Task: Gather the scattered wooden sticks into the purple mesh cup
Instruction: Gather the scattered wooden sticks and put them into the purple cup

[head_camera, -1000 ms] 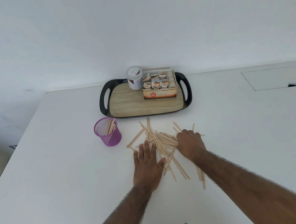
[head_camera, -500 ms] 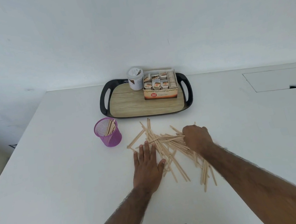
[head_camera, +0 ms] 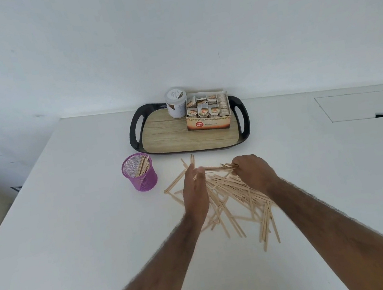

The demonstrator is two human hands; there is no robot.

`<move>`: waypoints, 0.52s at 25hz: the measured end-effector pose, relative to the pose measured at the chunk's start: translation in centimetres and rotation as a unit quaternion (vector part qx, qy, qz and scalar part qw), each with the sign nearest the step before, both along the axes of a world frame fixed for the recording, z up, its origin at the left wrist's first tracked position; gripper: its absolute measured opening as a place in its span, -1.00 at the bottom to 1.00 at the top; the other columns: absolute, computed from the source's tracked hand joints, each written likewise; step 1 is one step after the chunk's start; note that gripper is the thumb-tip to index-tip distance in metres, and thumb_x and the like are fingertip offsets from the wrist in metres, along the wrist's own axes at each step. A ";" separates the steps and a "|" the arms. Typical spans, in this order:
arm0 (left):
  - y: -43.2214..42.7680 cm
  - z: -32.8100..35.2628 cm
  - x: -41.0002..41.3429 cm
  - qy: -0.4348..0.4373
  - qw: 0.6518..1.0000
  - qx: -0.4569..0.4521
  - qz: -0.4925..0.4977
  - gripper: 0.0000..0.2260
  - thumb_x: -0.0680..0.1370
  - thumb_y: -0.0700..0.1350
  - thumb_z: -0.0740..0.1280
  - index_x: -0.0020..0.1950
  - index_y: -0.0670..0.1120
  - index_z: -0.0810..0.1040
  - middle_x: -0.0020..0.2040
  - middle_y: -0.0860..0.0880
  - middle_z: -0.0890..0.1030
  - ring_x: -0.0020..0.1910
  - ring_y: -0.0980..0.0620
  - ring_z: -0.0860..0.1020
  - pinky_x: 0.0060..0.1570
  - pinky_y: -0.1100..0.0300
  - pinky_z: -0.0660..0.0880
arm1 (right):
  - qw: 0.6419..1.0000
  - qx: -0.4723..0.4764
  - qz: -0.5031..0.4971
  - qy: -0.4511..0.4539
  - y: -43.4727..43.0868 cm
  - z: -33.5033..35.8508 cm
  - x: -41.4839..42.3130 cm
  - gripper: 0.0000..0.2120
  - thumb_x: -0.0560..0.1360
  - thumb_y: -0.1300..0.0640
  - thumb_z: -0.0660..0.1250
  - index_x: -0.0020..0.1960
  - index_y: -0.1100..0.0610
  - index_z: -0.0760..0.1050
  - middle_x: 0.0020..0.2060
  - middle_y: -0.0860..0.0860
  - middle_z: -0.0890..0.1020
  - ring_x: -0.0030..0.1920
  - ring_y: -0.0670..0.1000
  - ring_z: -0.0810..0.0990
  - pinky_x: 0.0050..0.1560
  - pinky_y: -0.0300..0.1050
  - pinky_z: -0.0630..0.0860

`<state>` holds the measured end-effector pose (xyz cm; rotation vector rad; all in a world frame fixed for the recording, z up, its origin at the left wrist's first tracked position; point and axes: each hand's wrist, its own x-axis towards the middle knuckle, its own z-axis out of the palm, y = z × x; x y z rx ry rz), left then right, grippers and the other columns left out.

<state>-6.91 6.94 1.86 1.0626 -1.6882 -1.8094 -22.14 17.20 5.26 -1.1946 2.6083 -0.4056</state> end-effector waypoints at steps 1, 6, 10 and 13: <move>-0.2 0.7 -0.9 0.027 0.994 0.105 0.034 -0.58 0.69 0.19 0.18 0.45 -0.01 0.44 0.38 0.01 0.53 0.37 -0.02 0.52 0.34 0.08 0.47 | 1.000 -0.003 0.012 -0.006 -0.2 0.1 0.2 -0.81 0.59 0.17 0.31 -0.19 -0.02 0.47 -0.30 -0.09 0.55 -0.22 0.04 0.55 -0.22 -0.06 0.41; -1.5 2.1 -2.9 0.069 0.957 0.264 0.097 -0.71 0.73 -0.05 0.18 0.21 -0.22 0.58 0.11 -0.18 0.67 0.09 -0.10 0.65 0.18 0.02 0.59 | 0.994 0.017 0.098 0.036 -1.3 -0.2 1.4 -0.83 0.59 0.30 0.21 -0.08 0.05 0.39 -0.18 0.00 0.51 -0.16 0.09 0.51 -0.20 -0.06 0.35; -0.9 2.7 -3.8 0.061 0.965 0.239 0.090 -0.77 0.71 -0.21 0.15 0.15 -0.23 0.59 0.11 -0.23 0.66 0.03 -0.10 0.65 0.18 -0.01 0.60 | 0.989 0.028 0.139 0.040 -2.5 -0.8 2.4 -0.70 0.57 0.33 0.13 0.27 0.17 0.38 0.05 0.11 0.50 0.05 0.16 0.51 -0.04 0.03 0.43; -1.1 2.6 -4.1 0.017 0.977 0.188 0.103 -0.76 0.71 -0.21 0.16 0.17 -0.21 0.62 0.13 -0.21 0.68 0.10 -0.13 0.66 0.24 -0.07 0.59 | 0.988 0.037 0.139 0.058 -3.5 -0.9 2.9 -0.66 0.61 0.25 0.11 0.38 0.15 0.34 0.15 0.11 0.52 0.11 0.16 0.51 0.05 0.08 0.41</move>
